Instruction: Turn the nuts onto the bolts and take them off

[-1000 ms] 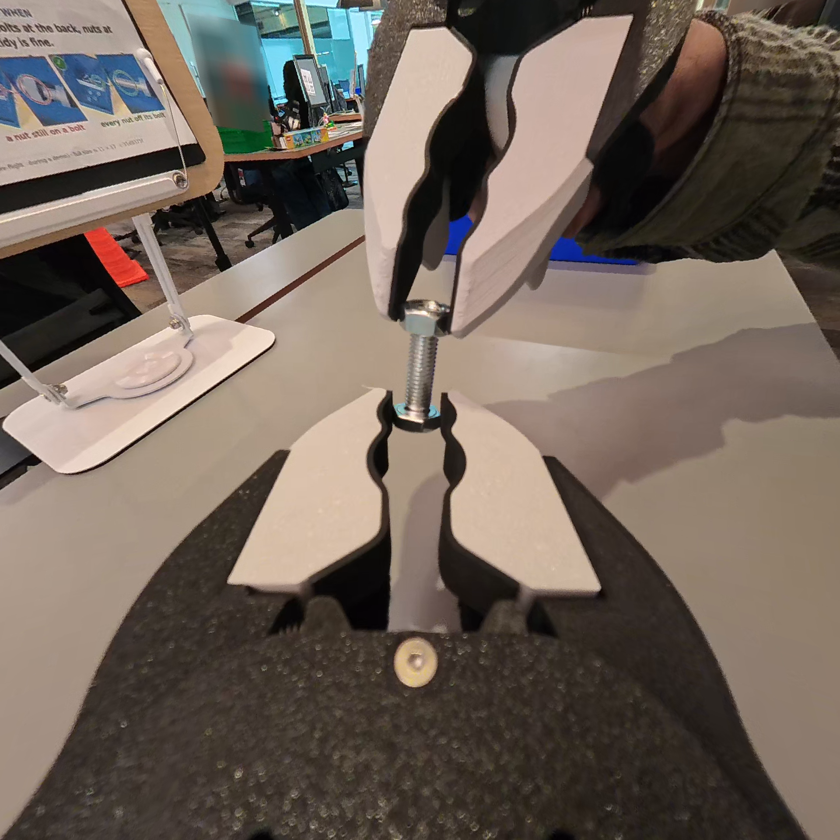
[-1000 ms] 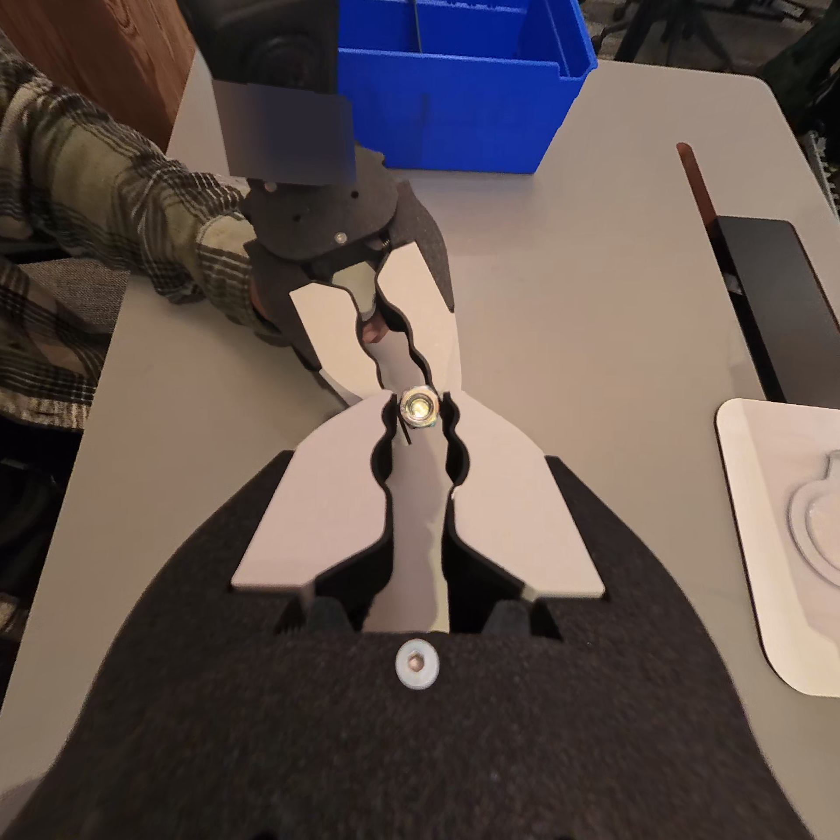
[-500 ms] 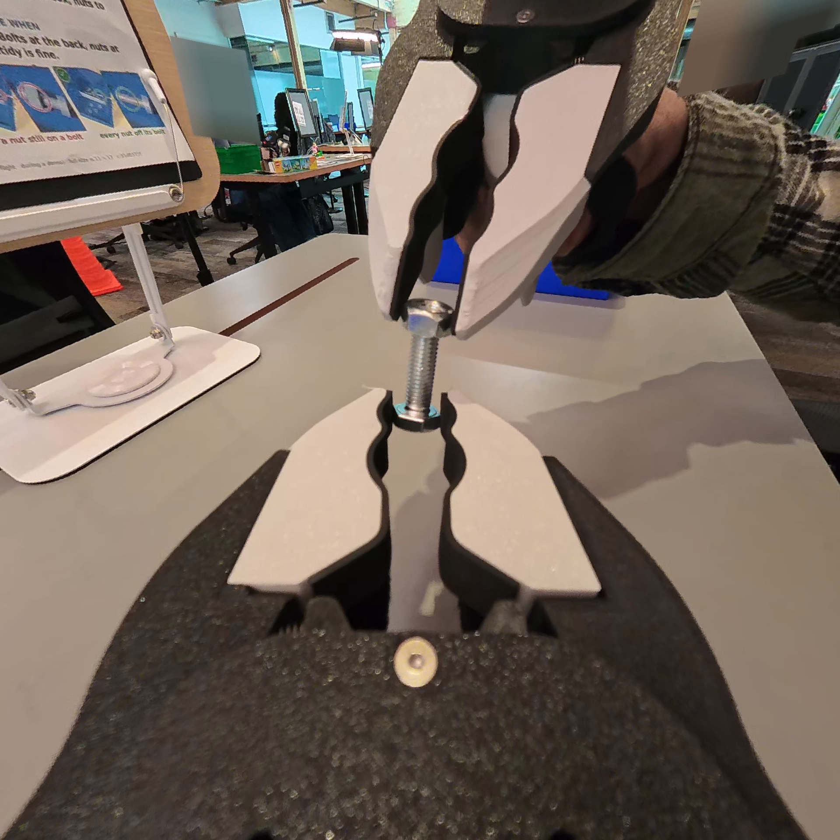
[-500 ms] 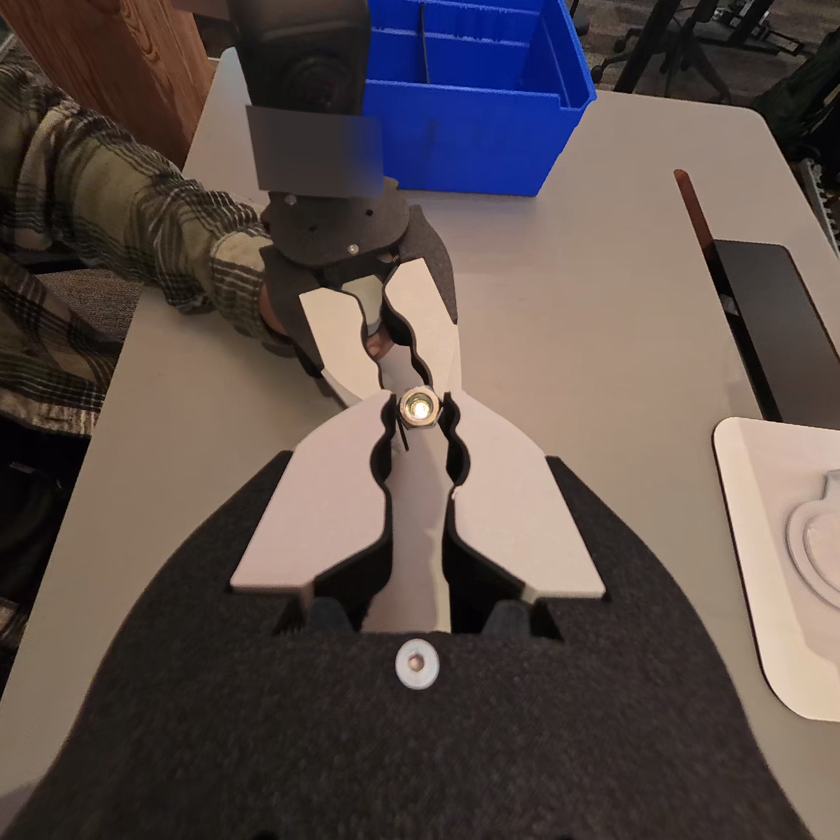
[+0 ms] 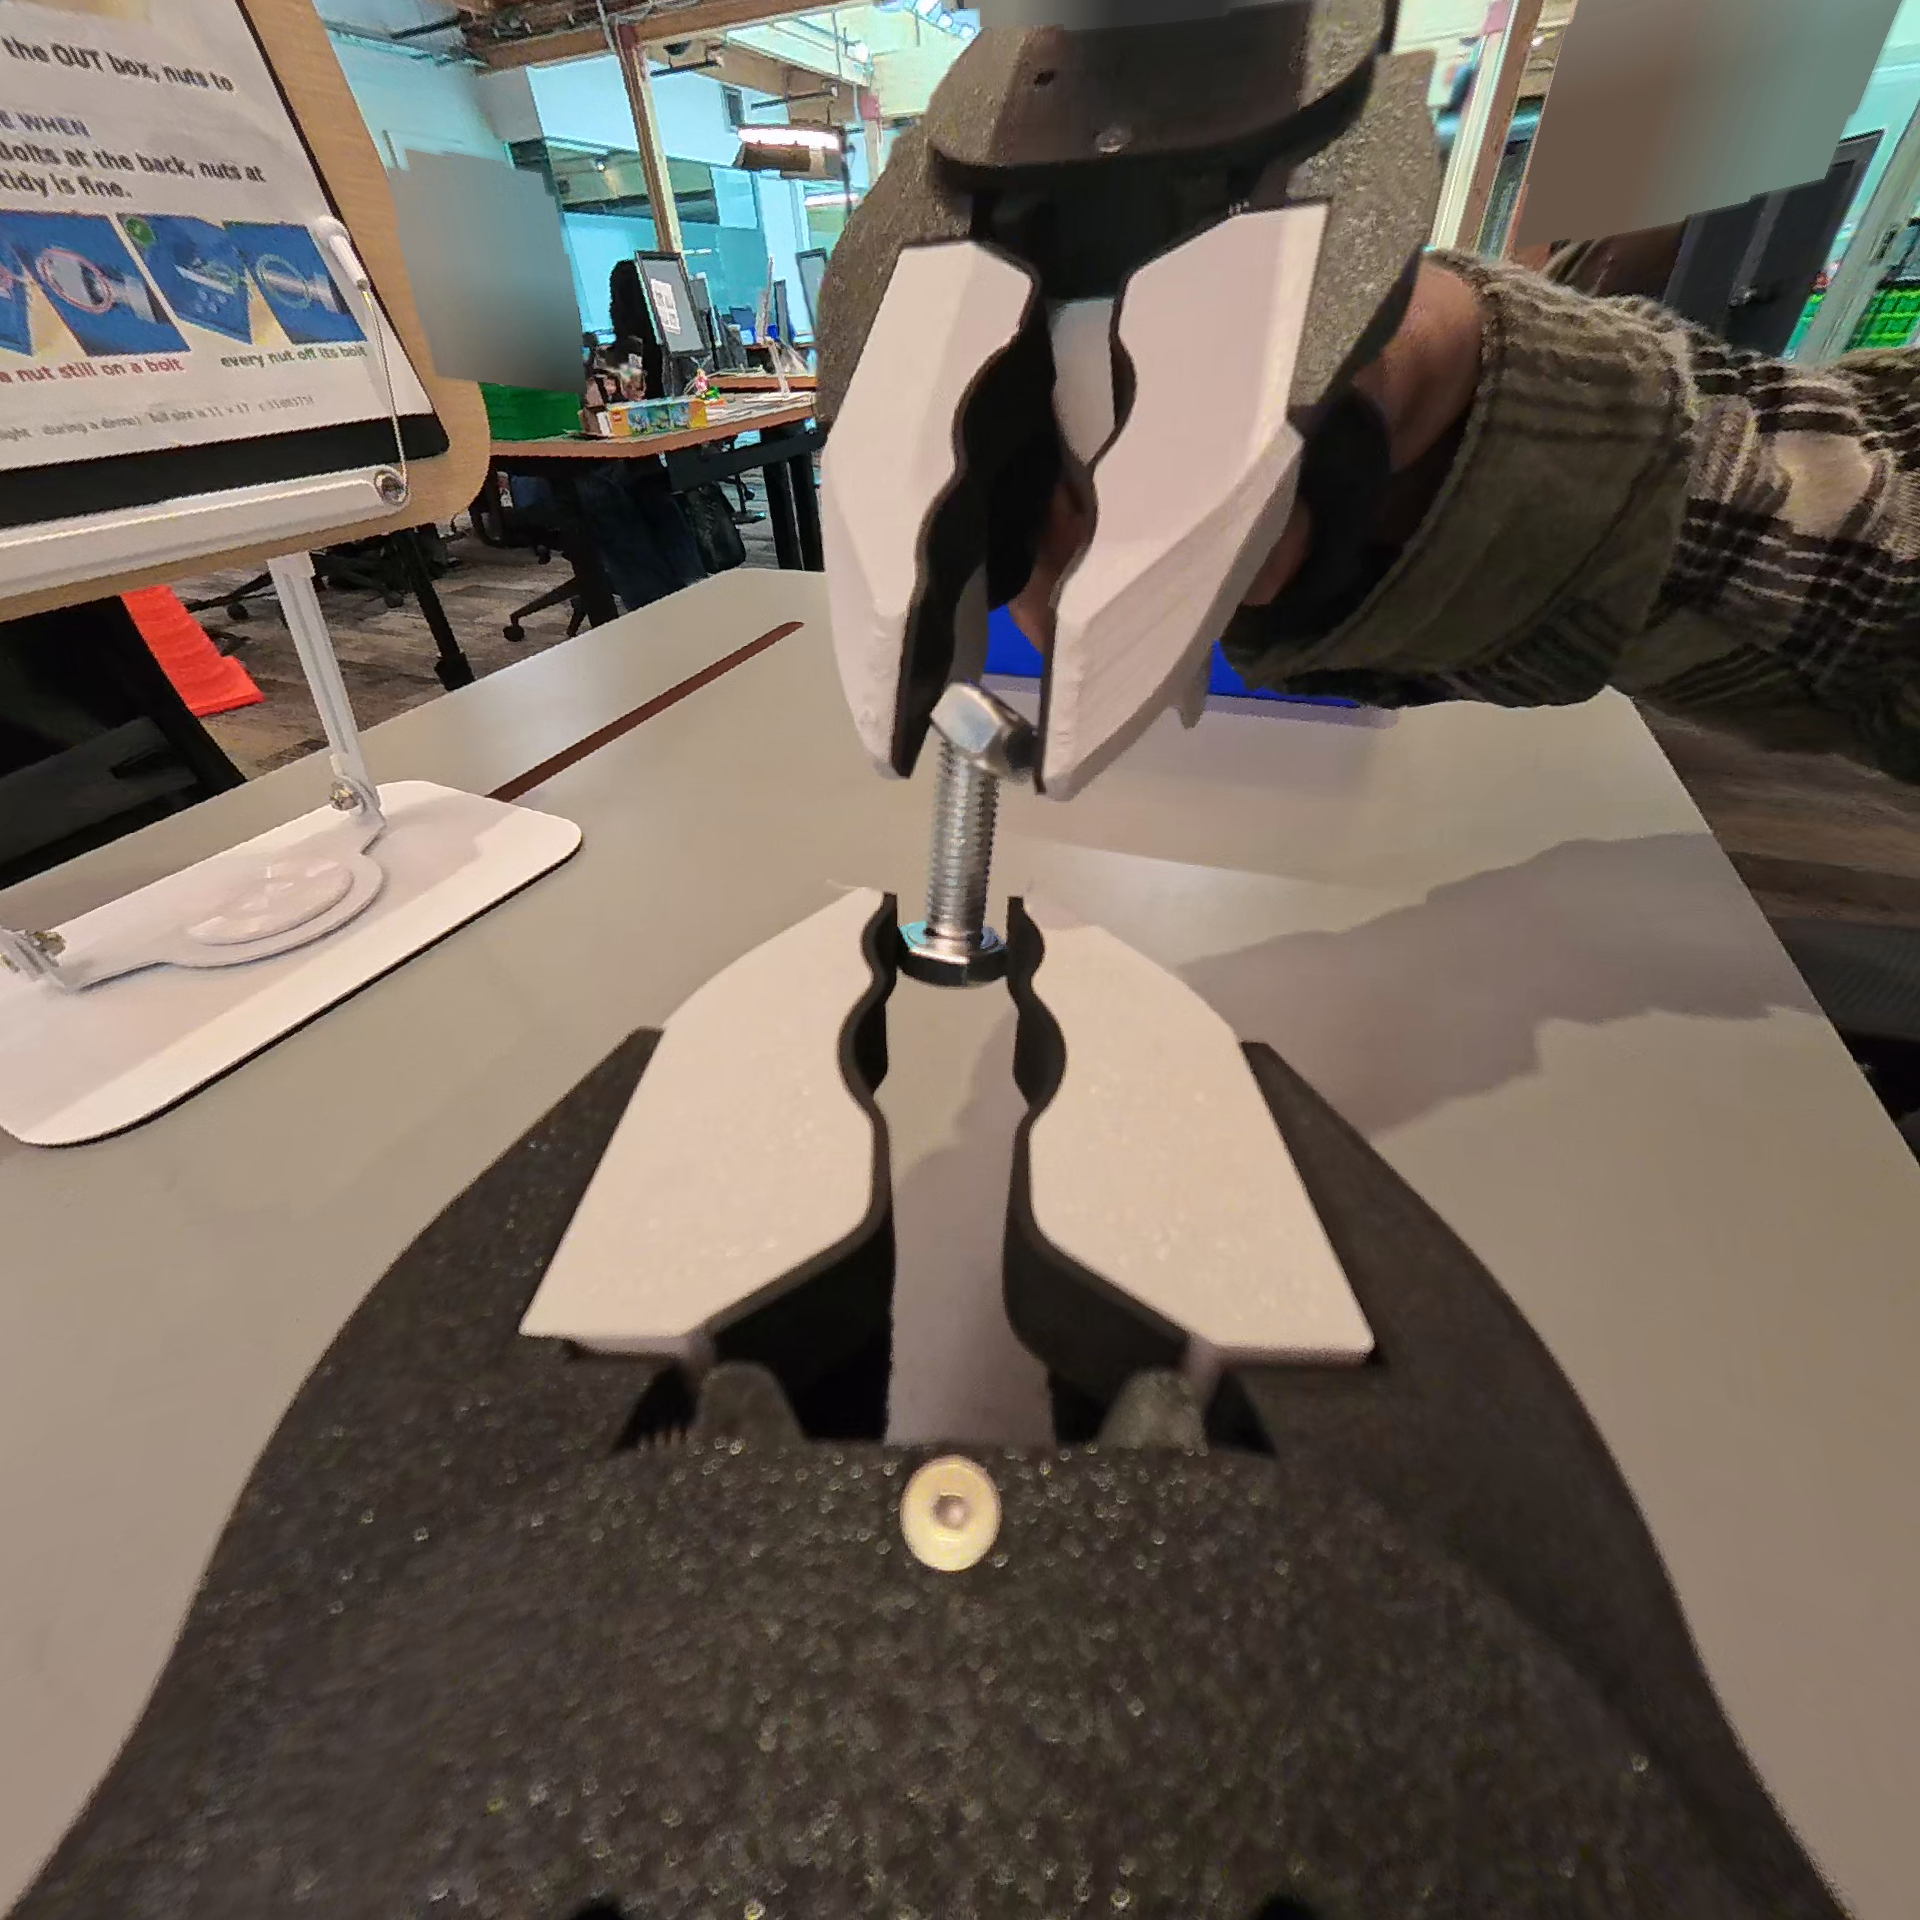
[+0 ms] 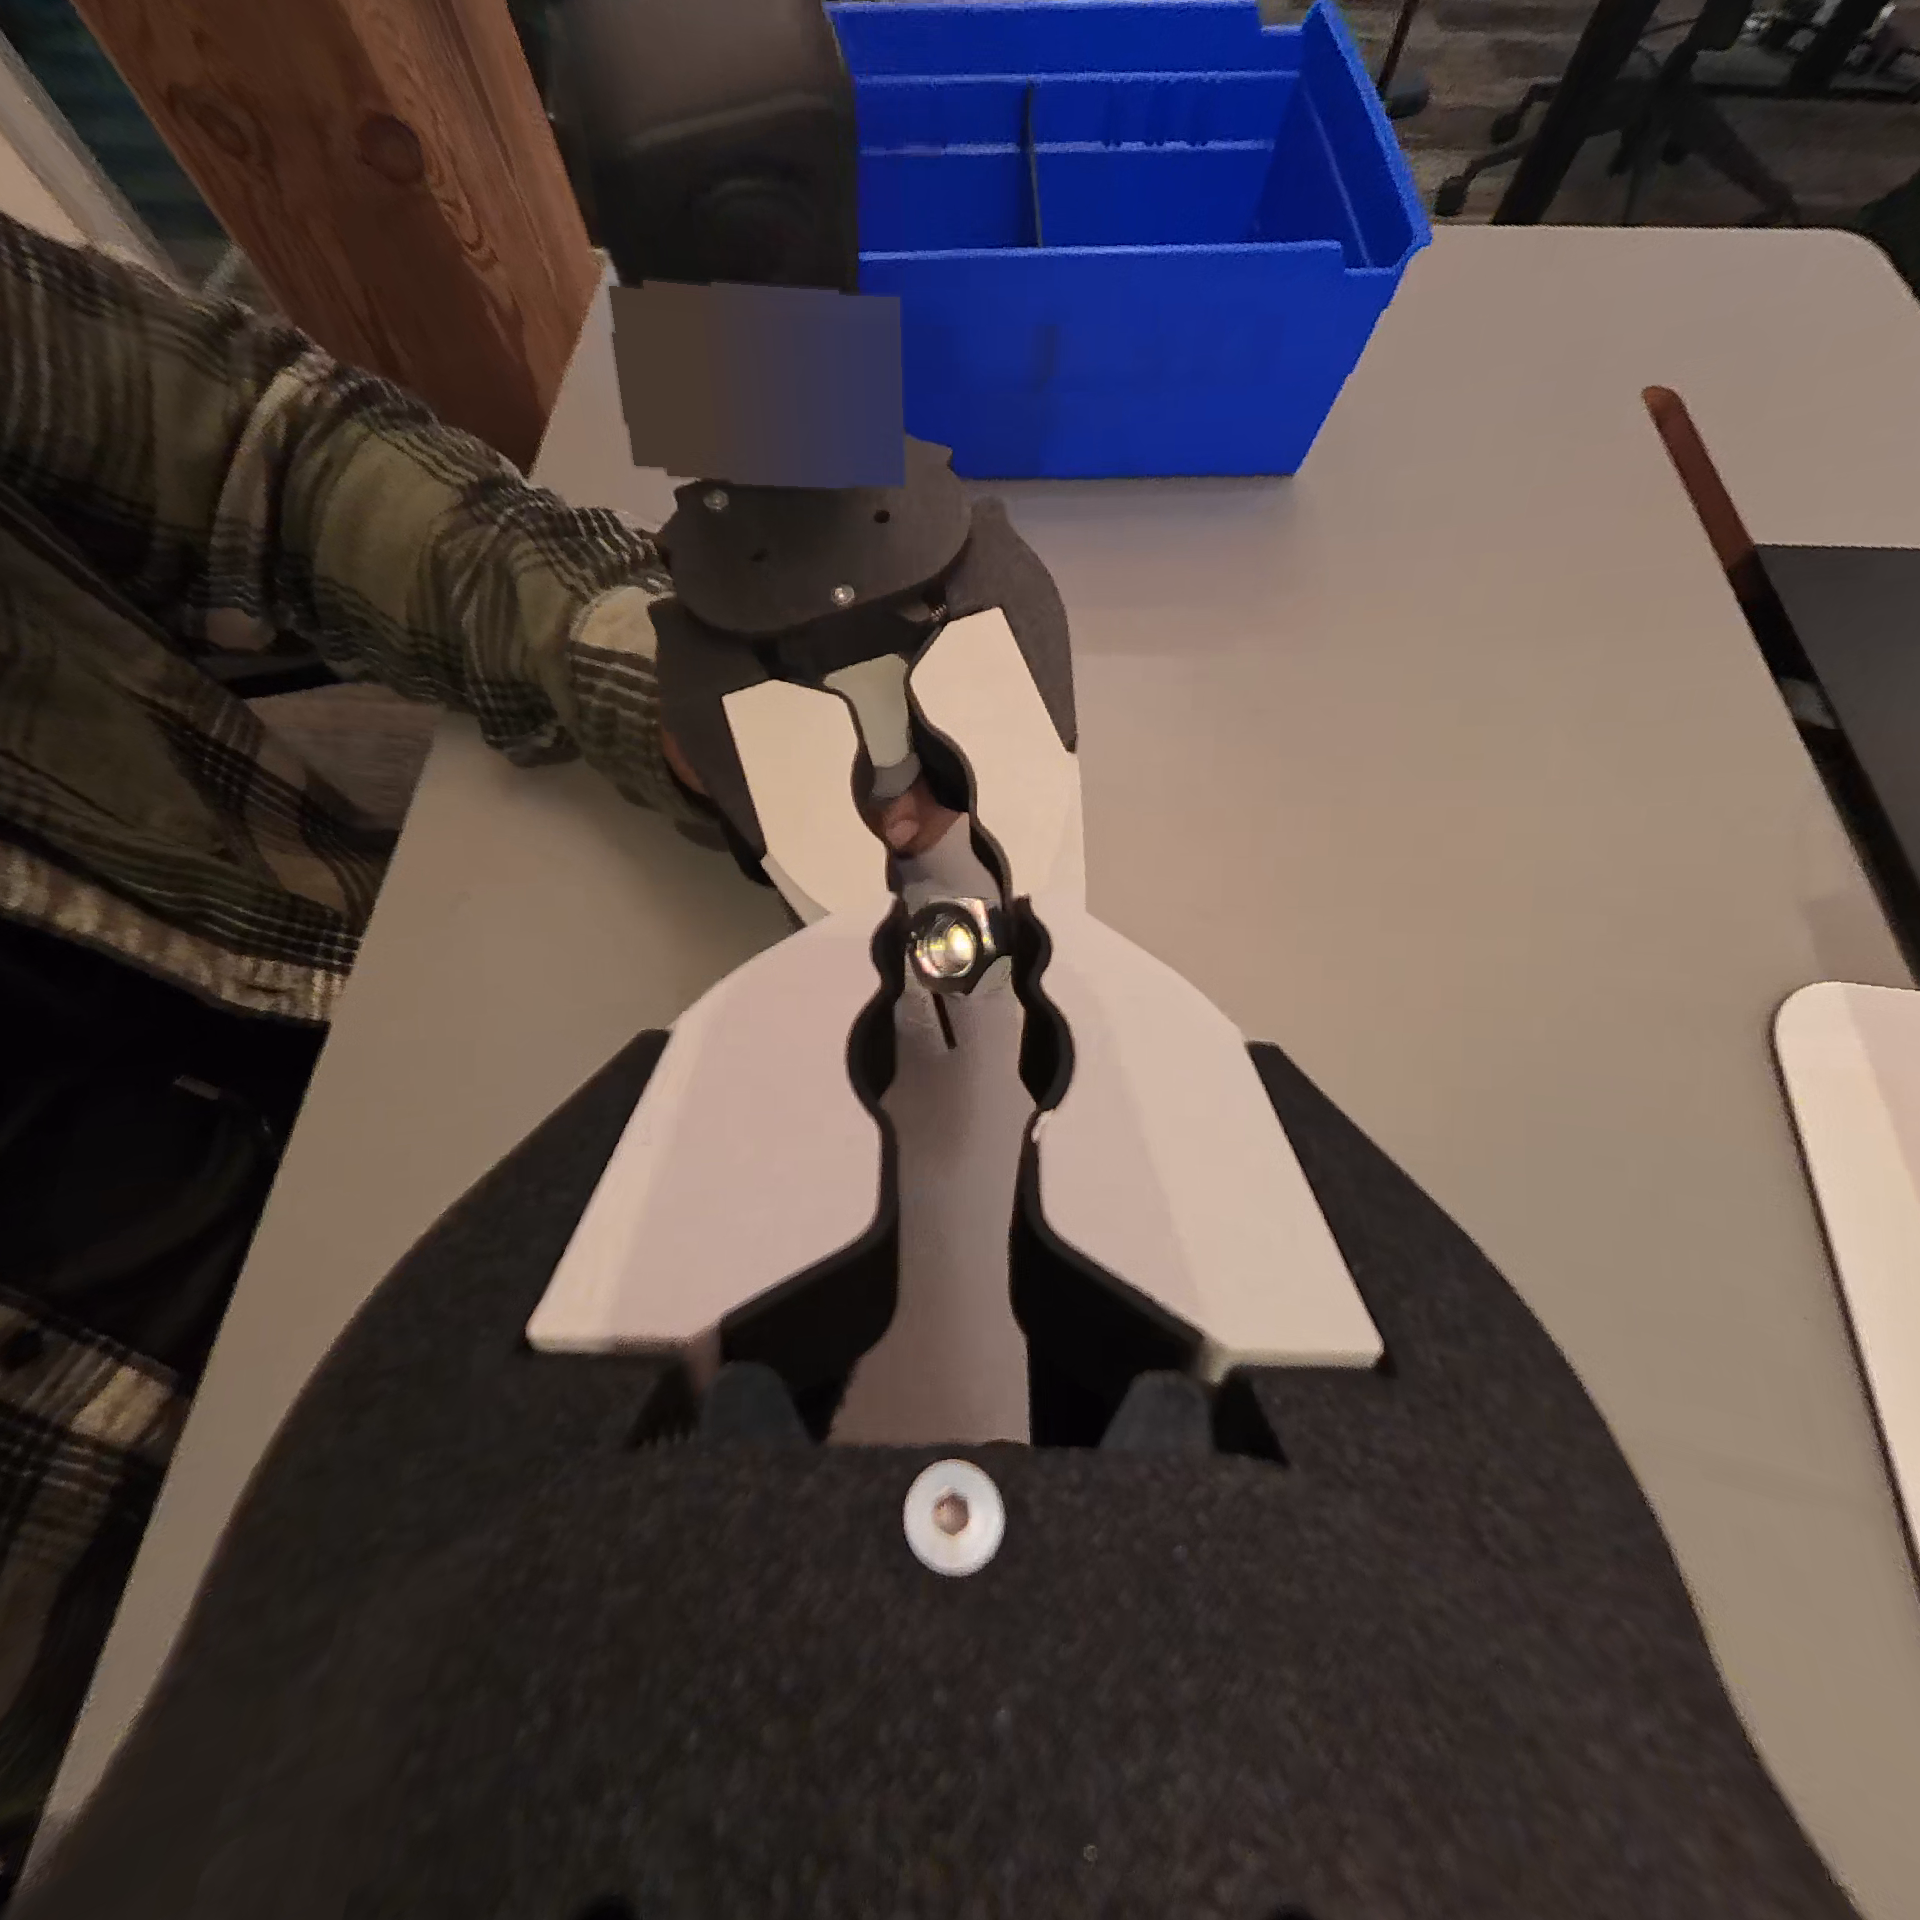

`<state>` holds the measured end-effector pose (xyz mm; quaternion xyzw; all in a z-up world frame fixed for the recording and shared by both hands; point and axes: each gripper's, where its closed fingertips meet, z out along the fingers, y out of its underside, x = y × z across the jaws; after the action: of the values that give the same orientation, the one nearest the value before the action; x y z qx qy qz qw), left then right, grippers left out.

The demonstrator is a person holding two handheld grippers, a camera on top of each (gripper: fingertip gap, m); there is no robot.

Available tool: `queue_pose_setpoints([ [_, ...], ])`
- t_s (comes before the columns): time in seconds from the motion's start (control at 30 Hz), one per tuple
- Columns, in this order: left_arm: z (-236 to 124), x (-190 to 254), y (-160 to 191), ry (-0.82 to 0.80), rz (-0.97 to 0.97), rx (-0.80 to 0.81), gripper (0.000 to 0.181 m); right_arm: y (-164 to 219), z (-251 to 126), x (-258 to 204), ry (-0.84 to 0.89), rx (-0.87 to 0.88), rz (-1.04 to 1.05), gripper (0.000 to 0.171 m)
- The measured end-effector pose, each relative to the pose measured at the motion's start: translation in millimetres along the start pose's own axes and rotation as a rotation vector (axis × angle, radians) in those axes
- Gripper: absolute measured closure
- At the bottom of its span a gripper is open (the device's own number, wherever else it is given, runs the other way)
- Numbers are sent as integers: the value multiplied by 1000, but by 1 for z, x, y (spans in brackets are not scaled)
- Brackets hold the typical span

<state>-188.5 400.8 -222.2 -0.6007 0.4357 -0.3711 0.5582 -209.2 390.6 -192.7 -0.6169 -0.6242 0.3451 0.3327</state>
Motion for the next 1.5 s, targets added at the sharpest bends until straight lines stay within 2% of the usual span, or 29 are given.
queue_pose_setpoints([
  [0.23, 2, 4, 1, 24, 13, -7, 162, 2, -2, -4, -85, 11, 81, 152],
  [0.5, 4, 0, 8, 4, 8, -53, 162, 5, -14, 2, -43, 78, 113, 153],
  [0.57, 0, -8, 8, -17, 1, -53, 162, 29, -17, 12, 6, 43, 166, 153],
  [0.73, -12, -24, -1, -35, -41, 23, 162, 129, 8, 16, 3, -203, 282, 153],
  [0.9, -13, -20, -5, -2, -44, 60, 162, 160, 22, 18, 26, -275, 237, 152],
  [1.0, -11, -15, -6, 29, -58, 74, 162, 160, 22, 19, 30, -249, 211, 152],
  [1.13, -9, -12, -3, 55, -79, 74, 162, 158, 19, 20, 63, -234, 159, 131],
  [1.2, -8, -9, -4, 77, -95, 84, 162, 147, 11, 25, 97, -194, 136, 128],
  [1.3, -7, -7, -3, 96, -103, 80, 162, 92, -12, 28, 148, -6, 72, 140],
  [1.4, -4, -3, -1, 127, -129, 79, 162, 27, -26, 14, 114, 190, -16, 153],
  [1.5, 0, 3, 1, 156, -132, 69, 162, 4, -13, 2, 63, 197, -91, 154],
])
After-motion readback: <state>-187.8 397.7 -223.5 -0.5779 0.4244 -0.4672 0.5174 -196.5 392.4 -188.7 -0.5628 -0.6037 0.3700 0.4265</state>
